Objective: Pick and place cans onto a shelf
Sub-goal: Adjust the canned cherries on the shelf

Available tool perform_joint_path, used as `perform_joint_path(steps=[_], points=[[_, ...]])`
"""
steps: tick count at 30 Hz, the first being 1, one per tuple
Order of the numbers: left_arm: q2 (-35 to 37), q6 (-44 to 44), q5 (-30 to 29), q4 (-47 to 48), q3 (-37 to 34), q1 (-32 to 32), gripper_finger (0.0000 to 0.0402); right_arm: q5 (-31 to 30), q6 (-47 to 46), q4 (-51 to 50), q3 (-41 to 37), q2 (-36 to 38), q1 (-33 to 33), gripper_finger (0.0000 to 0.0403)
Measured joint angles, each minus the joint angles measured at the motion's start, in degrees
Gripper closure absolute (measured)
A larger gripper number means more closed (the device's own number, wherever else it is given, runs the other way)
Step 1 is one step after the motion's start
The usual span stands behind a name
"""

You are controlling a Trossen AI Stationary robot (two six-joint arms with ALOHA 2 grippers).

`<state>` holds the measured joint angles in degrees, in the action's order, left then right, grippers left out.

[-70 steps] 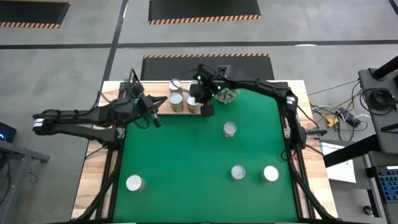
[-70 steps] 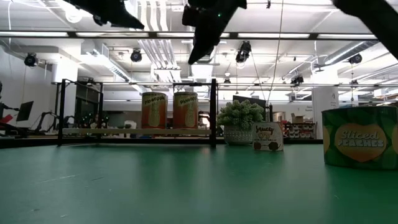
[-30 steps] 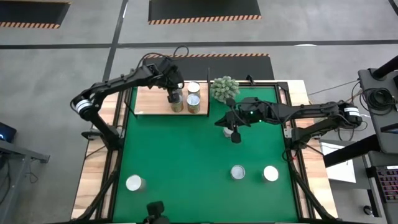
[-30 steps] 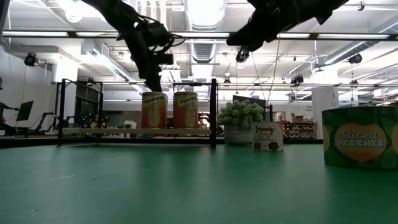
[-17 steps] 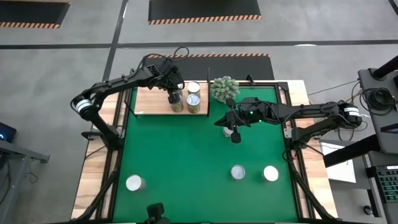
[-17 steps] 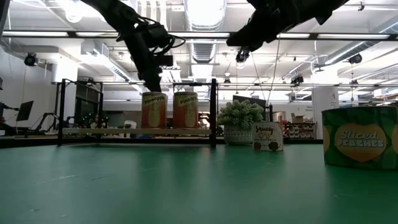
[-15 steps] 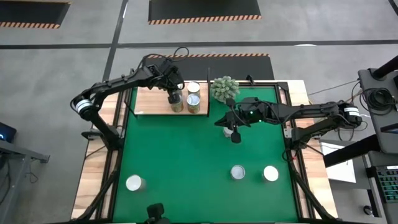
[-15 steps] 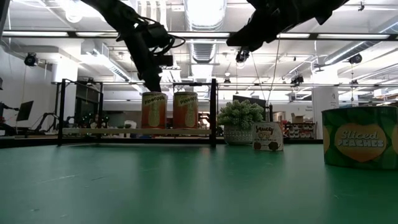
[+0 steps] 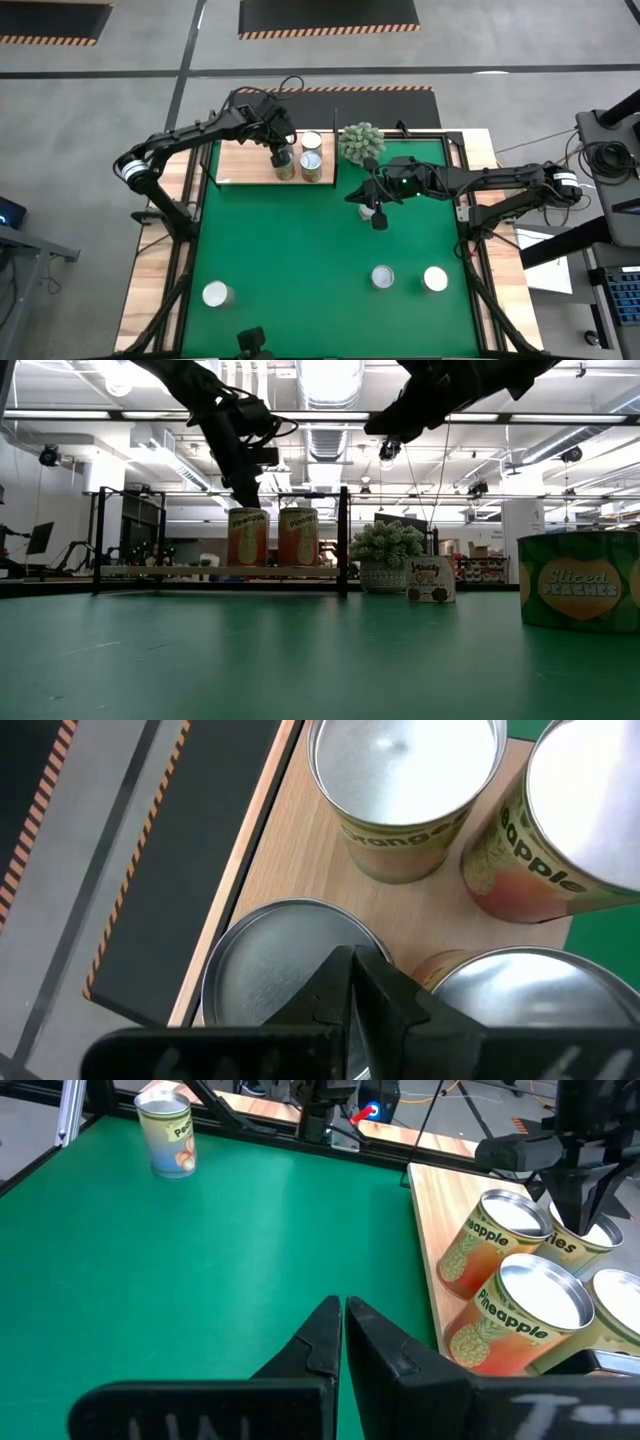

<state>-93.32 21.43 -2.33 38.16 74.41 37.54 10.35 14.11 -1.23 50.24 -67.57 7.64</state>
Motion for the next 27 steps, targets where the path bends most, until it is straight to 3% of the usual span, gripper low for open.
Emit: perform_joint_path(steps=[27], points=[[1.76, -1.04, 0.40, -1.27, -0.15, -0.09, 0.0402, -1.69, -0.11, 0.04, 0.00, 0.00, 0.00, 0.0394]])
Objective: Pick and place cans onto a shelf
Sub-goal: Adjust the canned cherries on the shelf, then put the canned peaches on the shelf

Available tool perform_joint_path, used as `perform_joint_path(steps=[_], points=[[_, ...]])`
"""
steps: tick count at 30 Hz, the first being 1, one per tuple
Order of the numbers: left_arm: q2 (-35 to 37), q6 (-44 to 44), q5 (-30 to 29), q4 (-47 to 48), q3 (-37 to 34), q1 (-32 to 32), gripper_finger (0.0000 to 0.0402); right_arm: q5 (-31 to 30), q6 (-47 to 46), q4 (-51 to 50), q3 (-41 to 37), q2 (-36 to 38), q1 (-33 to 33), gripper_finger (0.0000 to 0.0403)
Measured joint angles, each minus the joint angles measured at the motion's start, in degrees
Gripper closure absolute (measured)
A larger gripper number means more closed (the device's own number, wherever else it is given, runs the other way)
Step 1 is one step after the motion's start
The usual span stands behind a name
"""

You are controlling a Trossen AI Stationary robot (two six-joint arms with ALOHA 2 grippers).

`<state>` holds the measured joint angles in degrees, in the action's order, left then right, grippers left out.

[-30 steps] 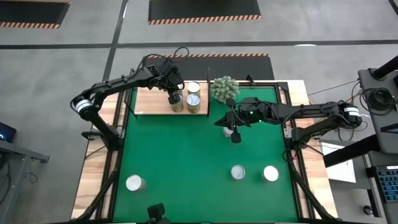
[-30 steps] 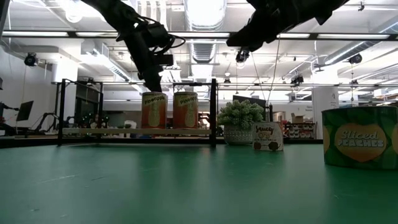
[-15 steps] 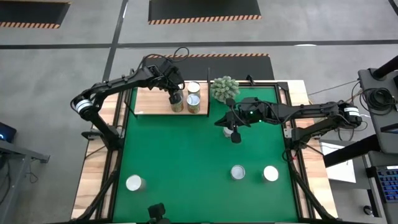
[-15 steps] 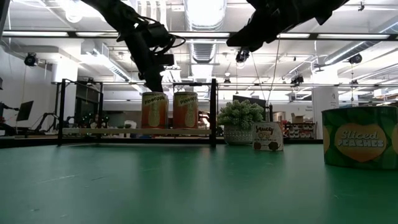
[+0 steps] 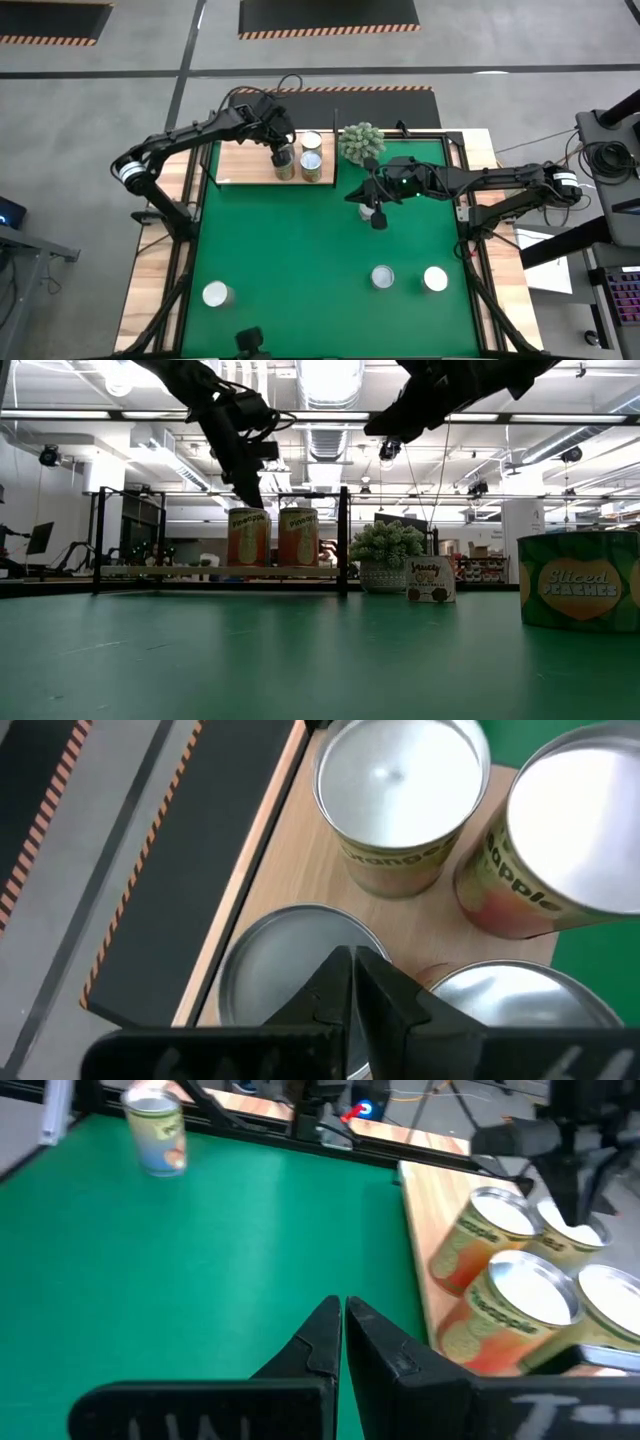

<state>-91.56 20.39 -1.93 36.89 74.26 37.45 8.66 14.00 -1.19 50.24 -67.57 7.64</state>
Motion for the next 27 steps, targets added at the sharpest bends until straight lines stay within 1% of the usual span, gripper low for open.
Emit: perform_joint_path(steps=[4, 6, 9, 11, 17, 21, 23, 25, 27], points=[[1.71, -0.39, 0.01, -0.33, 0.00, -0.02, 0.0402, -1.22, -0.07, 0.02, 0.00, 0.00, 0.00, 0.0394], [3.18, -2.40, 0.39, -0.33, 0.00, -0.62, 0.0402, -1.24, -0.75, 0.02, 0.00, 0.00, 0.00, 0.0394], [6.35, -6.02, 5.60, -0.45, -0.48, -2.67, 0.0402, -1.24, -2.03, 0.00, 0.00, -0.02, 0.00, 0.0394], [8.71, -8.64, 8.99, -0.49, -1.26, -5.13, 0.0402, -1.24, -2.19, -0.03, 0.00, 0.00, -0.08, 0.0394], [16.39, -17.92, 8.97, -0.56, -5.69, -16.57, 0.0402, -1.24, -2.03, -0.17, 0.00, 0.52, -0.13, 0.0394], [20.77, -27.42, 8.87, 1.26, -8.59, -24.97, 0.0402, -1.24, -2.02, -0.33, -0.02, 1.20, -0.15, 0.0394], [22.17, -33.63, 8.82, 3.09, -9.36, -28.75, 0.0402, -1.24, -1.76, -0.21, -0.02, 1.54, -0.15, 0.0394], [22.48, -41.40, 8.77, 5.00, -9.51, -31.98, 0.0402, -1.22, -1.40, -0.23, -0.02, 1.86, -0.15, 0.0394], [22.42, -51.19, 8.85, 8.11, -9.57, -34.96, 0.0402, -1.22, -1.12, -0.19, -0.02, 1.92, -0.15, 0.0394]])
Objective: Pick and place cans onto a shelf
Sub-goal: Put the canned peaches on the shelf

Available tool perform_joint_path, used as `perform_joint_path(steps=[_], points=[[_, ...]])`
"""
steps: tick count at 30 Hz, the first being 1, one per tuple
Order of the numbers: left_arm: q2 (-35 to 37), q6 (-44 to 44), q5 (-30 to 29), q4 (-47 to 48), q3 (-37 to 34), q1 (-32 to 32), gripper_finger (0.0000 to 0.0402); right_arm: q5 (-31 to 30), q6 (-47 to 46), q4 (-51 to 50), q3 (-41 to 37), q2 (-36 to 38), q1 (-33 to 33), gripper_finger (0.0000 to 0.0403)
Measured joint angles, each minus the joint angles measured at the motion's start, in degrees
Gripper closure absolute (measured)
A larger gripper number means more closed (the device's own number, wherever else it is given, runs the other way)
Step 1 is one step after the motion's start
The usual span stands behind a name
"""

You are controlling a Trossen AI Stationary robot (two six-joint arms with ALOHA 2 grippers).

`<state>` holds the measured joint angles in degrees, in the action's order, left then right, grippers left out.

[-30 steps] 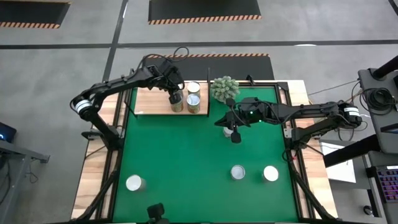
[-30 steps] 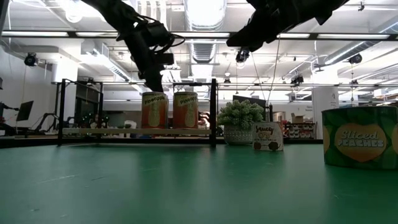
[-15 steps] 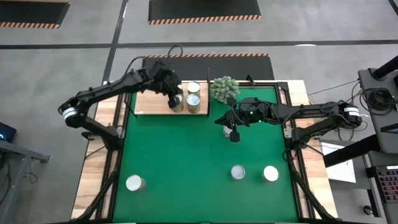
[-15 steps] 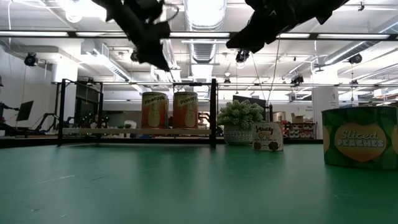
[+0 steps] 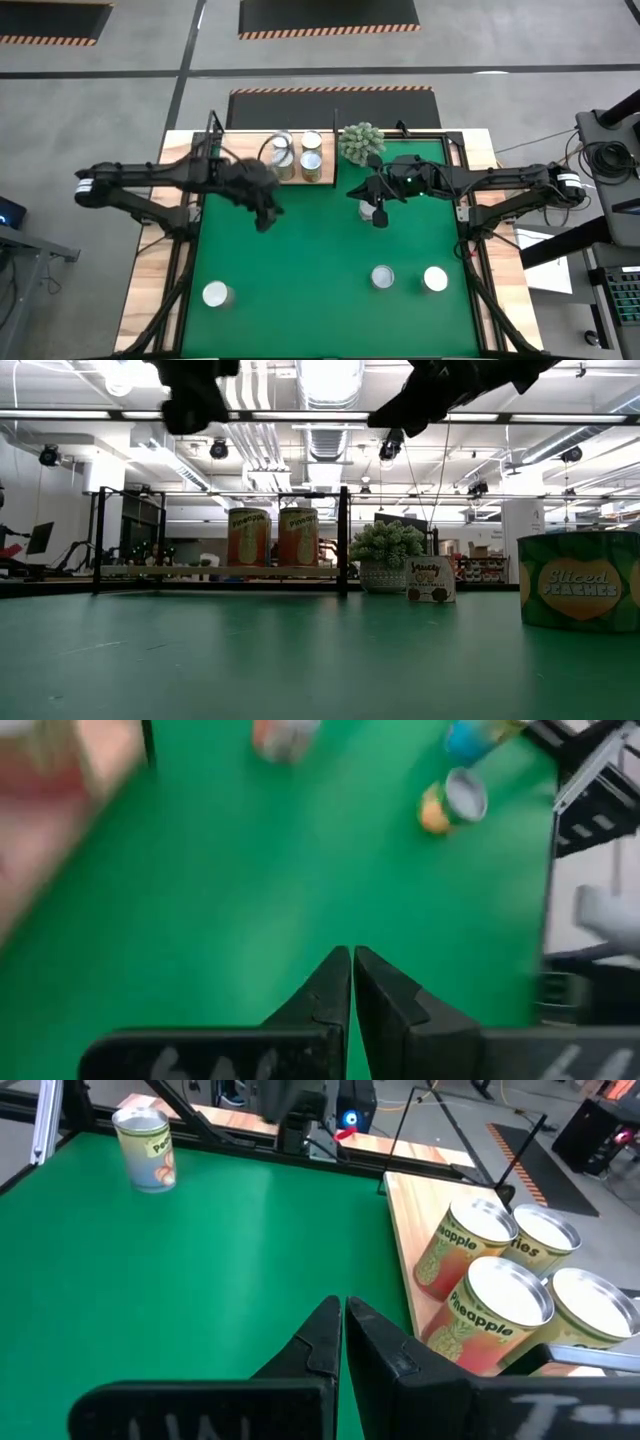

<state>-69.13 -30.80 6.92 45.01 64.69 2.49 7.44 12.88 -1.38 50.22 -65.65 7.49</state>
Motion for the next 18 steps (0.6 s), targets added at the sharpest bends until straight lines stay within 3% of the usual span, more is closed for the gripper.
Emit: perform_joint_path(steps=[8, 12, 18], points=[[-3.21, -34.66, 9.19, 9.93, 0.09, -11.99, 0.0402, -0.01, 4.99, -0.03, 0.00, 0.21, 0.00, 0.0394], [-4.97, -44.99, 8.18, 10.02, 0.10, -20.39, 0.0402, 0.00, 8.01, 0.44, 0.00, 0.96, 0.00, 0.0394], [-8.06, -61.04, 2.20, 11.06, 0.13, -35.06, 0.0402, 0.00, 11.86, 0.60, 0.00, 2.92, 0.02, 0.0394]])
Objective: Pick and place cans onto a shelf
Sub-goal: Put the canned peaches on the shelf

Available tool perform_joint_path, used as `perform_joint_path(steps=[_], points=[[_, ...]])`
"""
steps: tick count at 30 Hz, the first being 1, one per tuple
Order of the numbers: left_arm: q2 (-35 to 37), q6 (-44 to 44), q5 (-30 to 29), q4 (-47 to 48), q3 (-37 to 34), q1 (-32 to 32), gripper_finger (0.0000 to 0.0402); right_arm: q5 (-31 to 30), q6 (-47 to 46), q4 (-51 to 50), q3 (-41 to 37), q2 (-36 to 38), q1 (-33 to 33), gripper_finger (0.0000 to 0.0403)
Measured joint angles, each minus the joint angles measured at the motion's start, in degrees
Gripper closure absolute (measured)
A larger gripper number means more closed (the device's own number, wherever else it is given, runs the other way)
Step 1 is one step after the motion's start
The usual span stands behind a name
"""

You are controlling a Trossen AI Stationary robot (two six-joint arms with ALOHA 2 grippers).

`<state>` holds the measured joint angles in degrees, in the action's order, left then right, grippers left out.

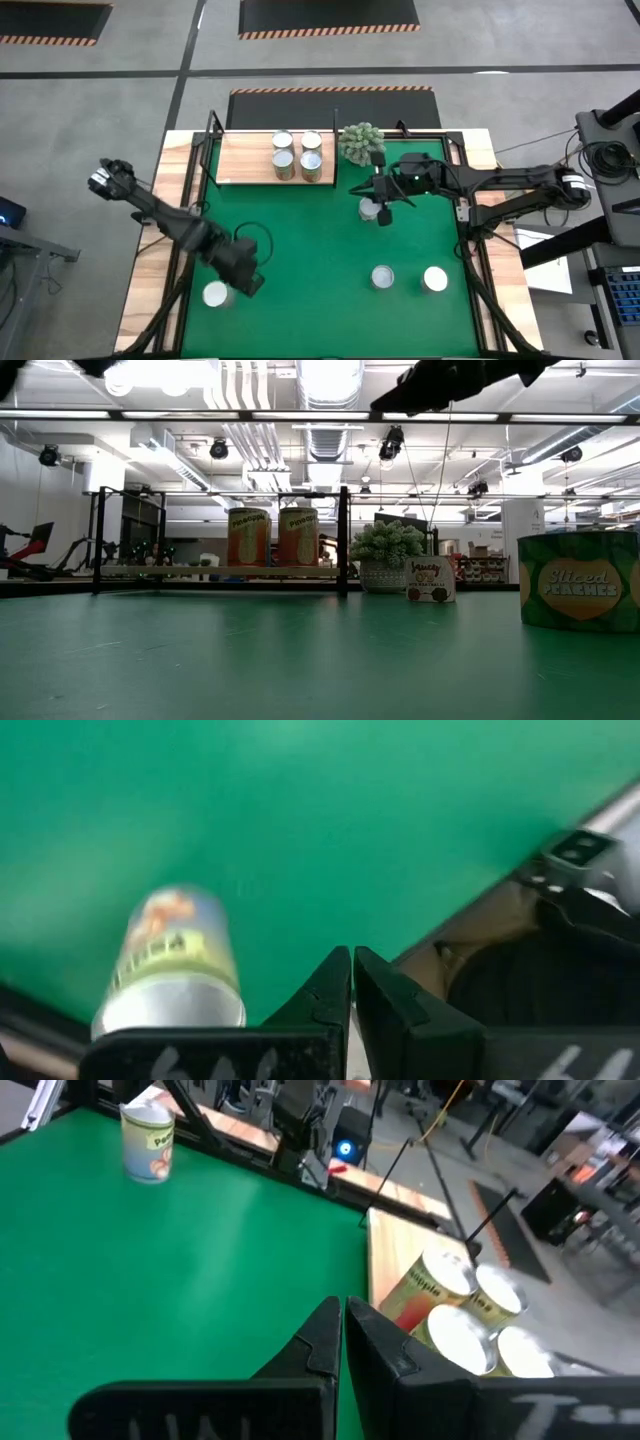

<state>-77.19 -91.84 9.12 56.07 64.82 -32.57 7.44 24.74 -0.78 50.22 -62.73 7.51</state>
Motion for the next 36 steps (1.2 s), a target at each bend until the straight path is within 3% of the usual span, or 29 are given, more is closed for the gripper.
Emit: perform_joint_path(steps=[6, 11, 21, 28, 32, 36], points=[[-2.12, -16.40, 0.36, 3.48, 0.00, -8.37, 0.0398, 0.04, 3.20, 5.12, 0.00, 0.49, 0.00, 0.0394], [-2.82, -24.34, -0.47, 4.09, 0.00, -11.94, 0.0355, 0.12, 6.07, 7.84, 0.00, -0.50, 0.00, 0.0394], [-3.33, -25.69, -0.19, 12.89, 0.00, -12.40, 0.0171, 0.18, 6.35, 8.37, 0.00, -1.22, 0.00, 0.0394], [-4.69, -23.92, -1.26, 12.91, 0.00, -12.51, 0.0041, 0.26, 4.80, 8.11, 0.00, -1.15, 0.00, 0.0394], [-5.63, -22.75, -1.30, 12.86, 0.00, -12.55, 0.0006, 0.26, 4.78, 7.74, 0.00, -1.15, 0.00, 0.0394], [-6.38, -22.68, -1.28, 12.83, 0.00, -12.86, 0.0013, 0.25, 4.82, 7.48, 0.00, -1.15, 0.00, 0.0394]])
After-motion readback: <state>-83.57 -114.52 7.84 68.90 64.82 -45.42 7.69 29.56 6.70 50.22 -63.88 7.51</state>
